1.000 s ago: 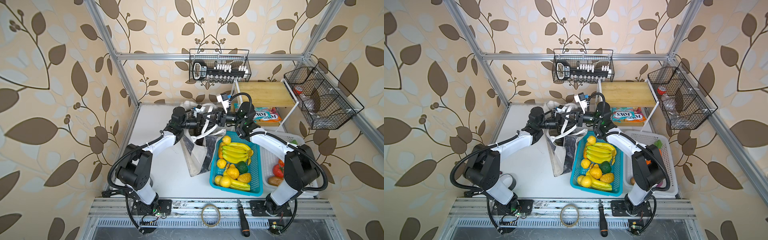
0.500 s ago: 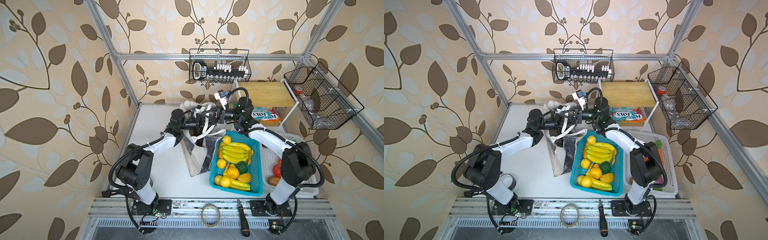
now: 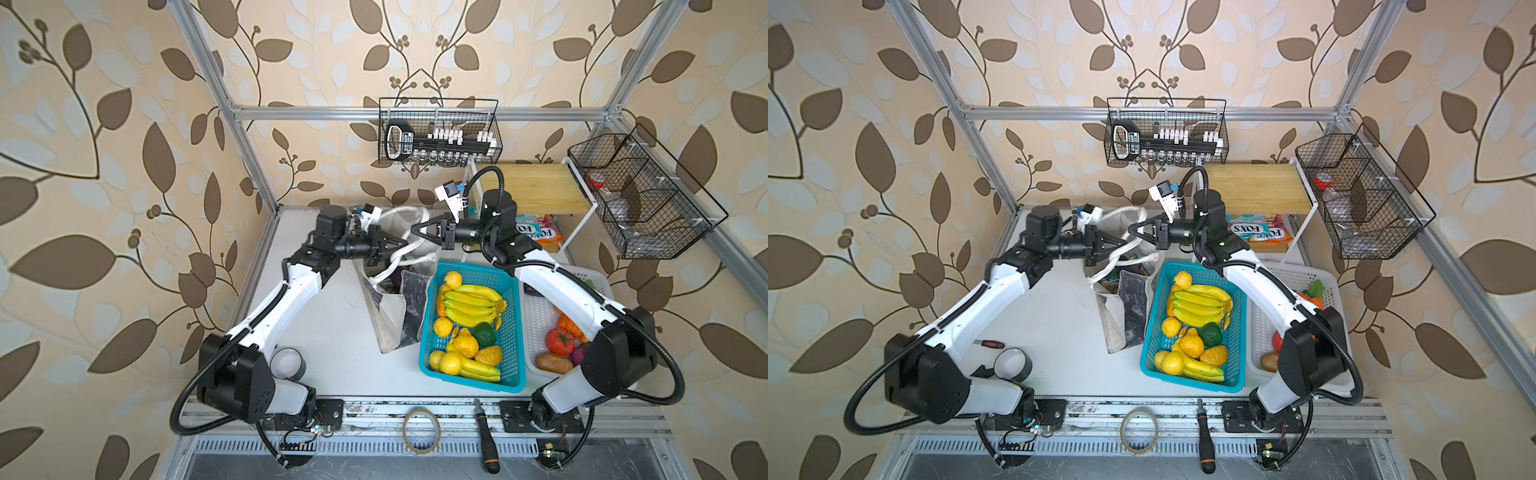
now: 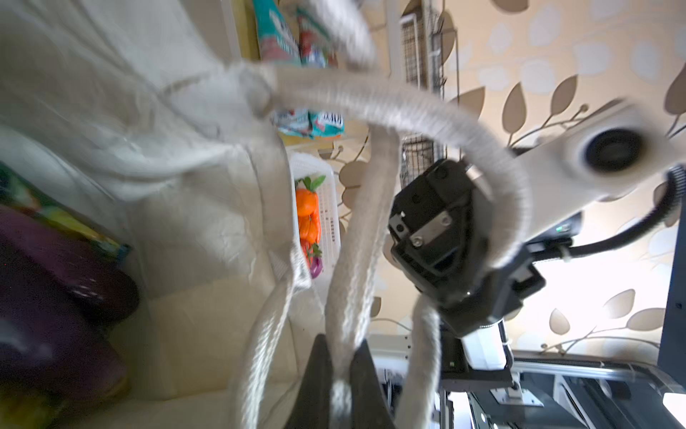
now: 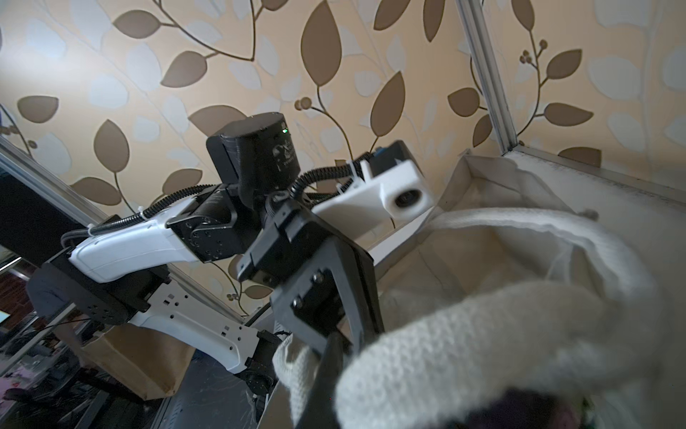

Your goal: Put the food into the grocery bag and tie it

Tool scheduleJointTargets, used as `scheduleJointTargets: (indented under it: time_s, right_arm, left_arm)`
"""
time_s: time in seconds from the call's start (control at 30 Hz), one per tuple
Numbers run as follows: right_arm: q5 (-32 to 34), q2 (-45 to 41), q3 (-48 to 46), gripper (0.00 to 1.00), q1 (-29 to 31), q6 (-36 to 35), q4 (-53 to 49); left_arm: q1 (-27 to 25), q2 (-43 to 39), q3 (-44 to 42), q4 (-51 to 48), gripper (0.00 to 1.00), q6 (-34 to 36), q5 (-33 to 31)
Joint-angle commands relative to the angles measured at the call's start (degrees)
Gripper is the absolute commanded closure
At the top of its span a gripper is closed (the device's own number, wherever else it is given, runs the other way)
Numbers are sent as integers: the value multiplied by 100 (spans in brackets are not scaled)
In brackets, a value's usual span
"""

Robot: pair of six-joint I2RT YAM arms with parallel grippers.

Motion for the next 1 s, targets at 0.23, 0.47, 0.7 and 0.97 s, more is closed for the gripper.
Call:
scheduleJointTargets:
  time_s: [0.23, 0.47, 0.7, 0.97]
  right_arm:
    - [987, -521, -447, 100, -339, -1201, -1778]
    - [1643, -387, -678, 100, -546, -1455, -2387]
    - [2184, -404, -1065, 100, -400, -1525, -2472]
    - [2594, -672, -1299, 100, -553, -1531, -2723]
  left_arm:
    - [759, -609, 152, -519, 100, 213, -229]
    - [883, -655, 86, -85, 100, -43, -34]
    - [1049, -714, 146, 1594, 100, -1089, 172]
    - [1854, -1006, 18, 1541, 100, -1252, -223]
